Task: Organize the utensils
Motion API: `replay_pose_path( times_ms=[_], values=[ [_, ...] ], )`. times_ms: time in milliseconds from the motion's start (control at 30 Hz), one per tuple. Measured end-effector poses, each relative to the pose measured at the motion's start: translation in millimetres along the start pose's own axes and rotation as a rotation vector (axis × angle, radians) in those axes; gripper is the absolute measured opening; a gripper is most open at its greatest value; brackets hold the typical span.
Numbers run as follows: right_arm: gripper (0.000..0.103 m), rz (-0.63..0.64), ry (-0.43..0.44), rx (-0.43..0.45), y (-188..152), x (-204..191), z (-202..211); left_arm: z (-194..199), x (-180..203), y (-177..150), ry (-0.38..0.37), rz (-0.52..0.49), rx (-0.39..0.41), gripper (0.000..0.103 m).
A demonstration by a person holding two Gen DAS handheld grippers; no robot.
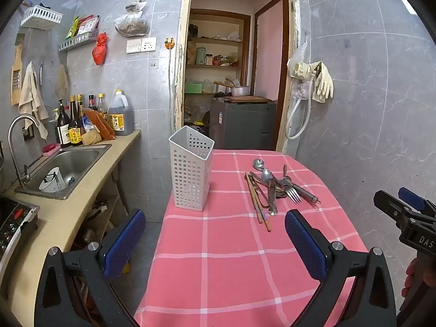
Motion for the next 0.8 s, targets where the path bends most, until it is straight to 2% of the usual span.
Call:
replay_pose_path(
  times_ms=[800],
  values=[
    [0.102,0.003,0.002,0.009,3.6,2.8,2.1,4.4,2.6,5.5,0.002,0.004,-0.002,0.103]
  ],
)
Point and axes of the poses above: each gripper's, at about its wrist camera, not at the fingertips, and z roughly against the way its jaws point, x to its right, y to its top, the point moved 8 cm from there along -z, roughly the way its jaws point, and after that the axes turned 12 degrees about -x, right-handed, at the moved point
